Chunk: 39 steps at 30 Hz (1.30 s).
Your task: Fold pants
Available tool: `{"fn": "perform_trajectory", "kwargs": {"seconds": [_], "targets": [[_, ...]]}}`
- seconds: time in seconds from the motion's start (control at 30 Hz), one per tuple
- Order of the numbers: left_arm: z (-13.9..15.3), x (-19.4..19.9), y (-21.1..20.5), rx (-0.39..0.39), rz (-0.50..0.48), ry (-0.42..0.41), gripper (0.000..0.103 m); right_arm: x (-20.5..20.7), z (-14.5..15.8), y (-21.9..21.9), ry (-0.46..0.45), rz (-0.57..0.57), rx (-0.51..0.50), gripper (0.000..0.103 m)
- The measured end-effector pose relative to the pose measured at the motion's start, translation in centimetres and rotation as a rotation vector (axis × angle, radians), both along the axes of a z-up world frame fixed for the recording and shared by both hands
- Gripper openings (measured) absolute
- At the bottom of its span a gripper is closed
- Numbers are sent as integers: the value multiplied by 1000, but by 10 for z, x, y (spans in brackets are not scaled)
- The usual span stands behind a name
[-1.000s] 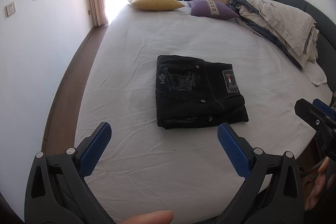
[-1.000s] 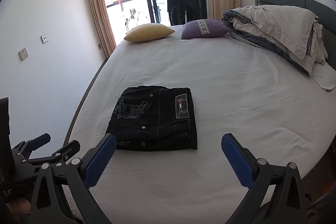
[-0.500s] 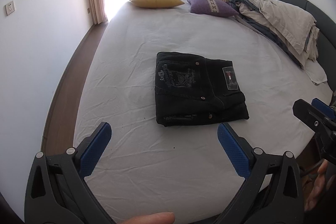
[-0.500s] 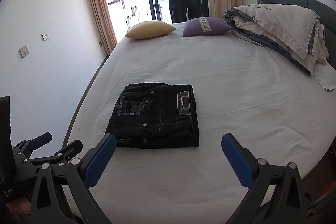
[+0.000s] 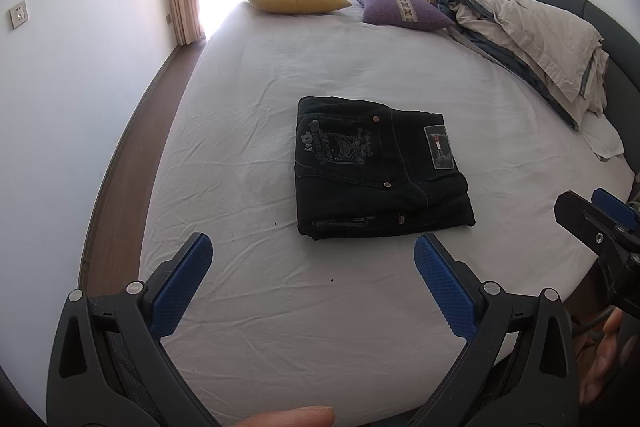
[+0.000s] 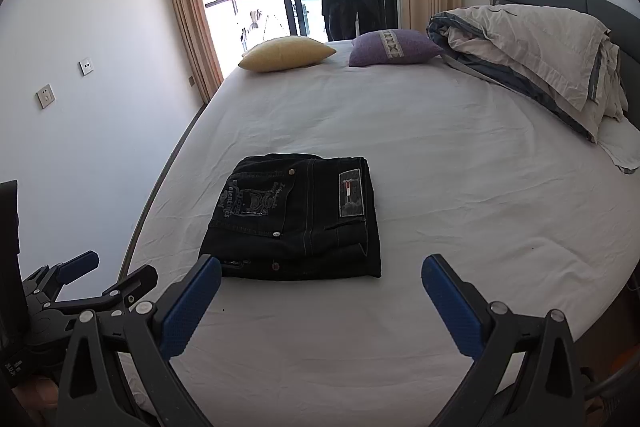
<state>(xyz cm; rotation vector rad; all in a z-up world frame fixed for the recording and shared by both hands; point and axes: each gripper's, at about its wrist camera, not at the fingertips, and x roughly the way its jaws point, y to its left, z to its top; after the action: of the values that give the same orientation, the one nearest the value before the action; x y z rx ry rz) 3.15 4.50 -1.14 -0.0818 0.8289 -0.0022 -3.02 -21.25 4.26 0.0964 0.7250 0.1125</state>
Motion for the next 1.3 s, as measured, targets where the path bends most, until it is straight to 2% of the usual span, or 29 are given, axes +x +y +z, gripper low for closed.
{"fn": "perform_trajectory", "kwargs": {"seconds": [1.3], "targets": [[-8,0,4,2,-2,8,103,-2,-3,0,11,8,1,103]]}}
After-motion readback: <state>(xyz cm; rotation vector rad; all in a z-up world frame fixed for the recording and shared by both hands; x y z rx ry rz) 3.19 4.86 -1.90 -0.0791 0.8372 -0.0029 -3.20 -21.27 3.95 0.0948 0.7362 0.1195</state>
